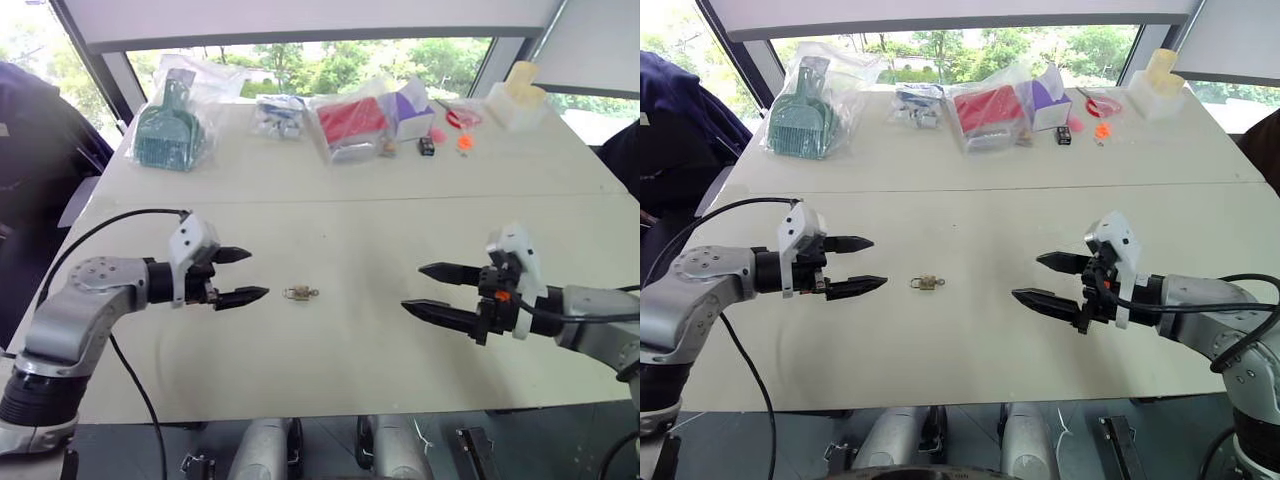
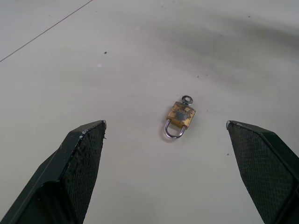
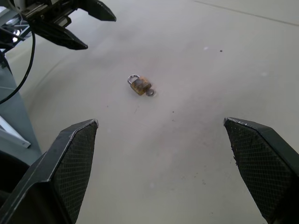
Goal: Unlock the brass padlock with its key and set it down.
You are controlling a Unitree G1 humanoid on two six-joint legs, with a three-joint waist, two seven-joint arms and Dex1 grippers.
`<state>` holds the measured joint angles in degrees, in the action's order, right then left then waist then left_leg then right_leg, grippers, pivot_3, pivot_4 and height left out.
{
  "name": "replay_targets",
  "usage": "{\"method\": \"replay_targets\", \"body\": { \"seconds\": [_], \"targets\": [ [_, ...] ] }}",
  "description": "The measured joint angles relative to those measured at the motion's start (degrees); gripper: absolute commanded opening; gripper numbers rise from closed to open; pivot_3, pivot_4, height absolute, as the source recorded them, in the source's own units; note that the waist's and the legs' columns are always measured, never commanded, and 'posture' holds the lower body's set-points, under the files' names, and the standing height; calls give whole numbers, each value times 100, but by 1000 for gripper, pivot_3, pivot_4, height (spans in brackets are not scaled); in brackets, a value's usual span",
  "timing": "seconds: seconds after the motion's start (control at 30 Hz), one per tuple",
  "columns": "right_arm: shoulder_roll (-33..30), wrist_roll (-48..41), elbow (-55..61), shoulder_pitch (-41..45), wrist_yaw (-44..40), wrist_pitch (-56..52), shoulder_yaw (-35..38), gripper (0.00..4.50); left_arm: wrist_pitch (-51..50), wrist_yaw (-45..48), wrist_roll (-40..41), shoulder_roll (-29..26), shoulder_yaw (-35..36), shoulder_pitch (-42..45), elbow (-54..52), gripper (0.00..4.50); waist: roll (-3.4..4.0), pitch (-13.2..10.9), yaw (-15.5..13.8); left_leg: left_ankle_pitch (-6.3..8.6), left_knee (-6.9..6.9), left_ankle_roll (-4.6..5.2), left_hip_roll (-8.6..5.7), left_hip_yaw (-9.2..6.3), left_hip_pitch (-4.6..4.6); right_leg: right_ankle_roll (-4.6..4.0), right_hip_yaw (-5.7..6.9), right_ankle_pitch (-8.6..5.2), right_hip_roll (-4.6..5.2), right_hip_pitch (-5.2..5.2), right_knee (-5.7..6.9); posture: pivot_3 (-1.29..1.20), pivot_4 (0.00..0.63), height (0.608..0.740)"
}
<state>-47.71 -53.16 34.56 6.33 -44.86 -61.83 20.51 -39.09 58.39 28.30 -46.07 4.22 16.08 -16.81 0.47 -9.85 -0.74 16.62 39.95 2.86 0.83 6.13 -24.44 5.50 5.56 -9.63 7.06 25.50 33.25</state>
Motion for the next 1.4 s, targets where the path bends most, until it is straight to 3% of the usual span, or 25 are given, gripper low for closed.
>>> {"method": "replay_targets", "body": {
  "seconds": [0.5, 0.8, 0.93, 1.07, 1.17, 1.4],
  "targets": [
    [-2, -179, 72, -71, 262, 137, -261, 4452, -122, -212, 131, -88, 82, 13, -45, 4334, -1, -1, -3, 3, 1, -4, 0, 0, 0, 0, 0, 0, 0, -1, -2, 0, 150, 735],
    [23, 12, 290, -326, 527, 380, -583, 4452, 465, 353, -221, -354, -342, 539, 490, 4334, -4, -2, -17, 10, 0, -17, 0, 0, -3, 0, 2, 0, 0, 3, -4, 0, 150, 735],
    [181, -6, 722, -345, 824, 377, -901, 4452, 994, 1068, -546, -277, -905, 1424, 1323, 4334, -5, -2, -20, 10, 1, -16, 0, 0, -5, 0, 4, 0, 0, 1, -5, 0, 150, 735],
    [550, 120, 914, -217, 1268, 456, -1383, 4452, 2121, 1981, -1231, 484, -1874, 2651, 2868, 4334, -7, -1, -70, 7, 4, -7, -1, 5, -6, -2, 6, 2, 1, 0, -11, 0, 150, 735],
    [741, 263, 927, -277, 1580, 542, -1503, 4452, 2955, 2356, -1683, 1057, -2328, 3090, 4032, 4334, -8, -2, -85, 7, 4, 9, -1, 9, -16, -3, 6, 3, 0, 9, -10, 0, 150, 735],
    [1046, 535, 1026, -543, 2160, 738, -1514, 4452, 4507, 2685, -2434, 1882, -2588, 3837, 6290, 4334, -11, -3, -128, 4, 18, 13, -1, 12, -60, -2, 6, 6, -1, 48, 0, 0, 150, 735]
  ]
}}
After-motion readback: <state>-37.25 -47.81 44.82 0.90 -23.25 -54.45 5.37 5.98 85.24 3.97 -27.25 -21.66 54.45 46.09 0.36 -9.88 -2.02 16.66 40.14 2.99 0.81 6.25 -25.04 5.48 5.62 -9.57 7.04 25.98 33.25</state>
